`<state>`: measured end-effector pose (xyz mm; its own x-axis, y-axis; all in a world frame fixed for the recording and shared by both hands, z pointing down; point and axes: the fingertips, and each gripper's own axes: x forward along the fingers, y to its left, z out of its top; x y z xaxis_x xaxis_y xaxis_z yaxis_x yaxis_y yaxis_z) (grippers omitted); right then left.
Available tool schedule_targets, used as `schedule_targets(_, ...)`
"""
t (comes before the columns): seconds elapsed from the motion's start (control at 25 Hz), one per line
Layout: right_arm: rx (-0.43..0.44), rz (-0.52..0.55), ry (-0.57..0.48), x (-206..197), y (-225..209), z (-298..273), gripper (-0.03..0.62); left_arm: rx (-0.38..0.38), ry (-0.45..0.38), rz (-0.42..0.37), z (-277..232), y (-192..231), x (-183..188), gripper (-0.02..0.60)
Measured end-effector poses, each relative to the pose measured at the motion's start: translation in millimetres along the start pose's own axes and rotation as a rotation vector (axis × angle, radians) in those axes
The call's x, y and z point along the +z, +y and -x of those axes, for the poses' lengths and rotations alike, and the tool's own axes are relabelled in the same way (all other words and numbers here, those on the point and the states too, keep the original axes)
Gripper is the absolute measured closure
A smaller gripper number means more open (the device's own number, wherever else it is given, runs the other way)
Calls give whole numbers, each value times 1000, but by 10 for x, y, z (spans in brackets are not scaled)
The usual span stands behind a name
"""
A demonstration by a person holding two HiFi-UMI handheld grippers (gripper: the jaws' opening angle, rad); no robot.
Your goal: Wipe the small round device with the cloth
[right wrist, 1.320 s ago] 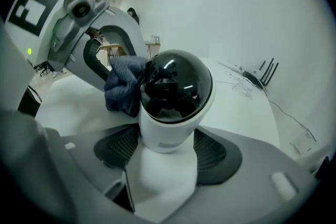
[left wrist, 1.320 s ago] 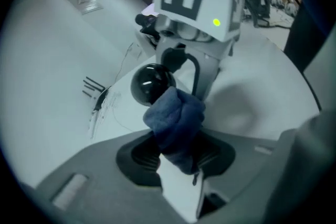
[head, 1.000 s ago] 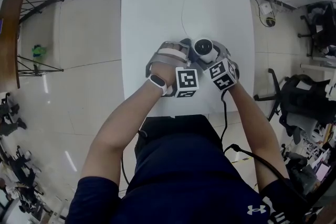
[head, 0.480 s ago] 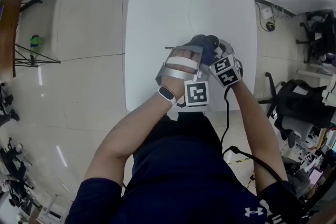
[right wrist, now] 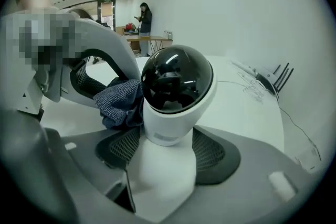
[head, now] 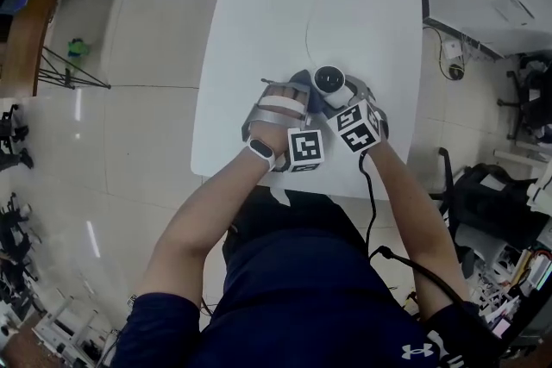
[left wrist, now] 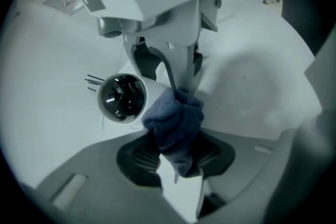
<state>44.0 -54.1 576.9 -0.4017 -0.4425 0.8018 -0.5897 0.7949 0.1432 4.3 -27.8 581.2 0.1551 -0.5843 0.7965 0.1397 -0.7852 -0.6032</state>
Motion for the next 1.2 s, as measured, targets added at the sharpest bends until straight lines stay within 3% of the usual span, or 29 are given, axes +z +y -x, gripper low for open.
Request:
schedule_targets(0.12,24,4,-25,37,-2,-22,269,-62,61,-45,-41,-22,-35,443)
schedule_targets(0.2,32,0,-41,56,18,-23,269,-109,73,-16,4,-6,-88,440)
schedule_targets(0.28,33,0,-52,62,32,-11,269,-132,66,118,115,96,-249,437)
schedule_targets(0.4,20,-4,-78,85,-20,33,269,-140,7,448,345,445,-617,434)
schedule_targets(0.48,16,-21,-105,122,-46,75,259,-123,-106,633,547,771,-701,434)
schedule_targets(0.56,17,-45,-139,174,-53,115,245,-79,-245,730,735,1099,-585,434)
schedule_targets(0.6,20,-56,-155,198,-48,130,237,-53,-305,728,800,1222,-470,434)
schedule_targets(0.68,32,-60,-173,243,-23,140,223,-31,-382,638,834,1325,-206,434)
schedule_targets(0.84,30,-29,-153,298,13,77,214,-156,-413,420,612,1103,130,434)
schedule_targets(1.04,-23,-17,-133,309,-36,33,247,-280,-448,389,528,1126,113,436)
schedule_targets(1.2,-23,-16,-126,292,-21,26,258,-309,-386,363,357,1127,-59,436)
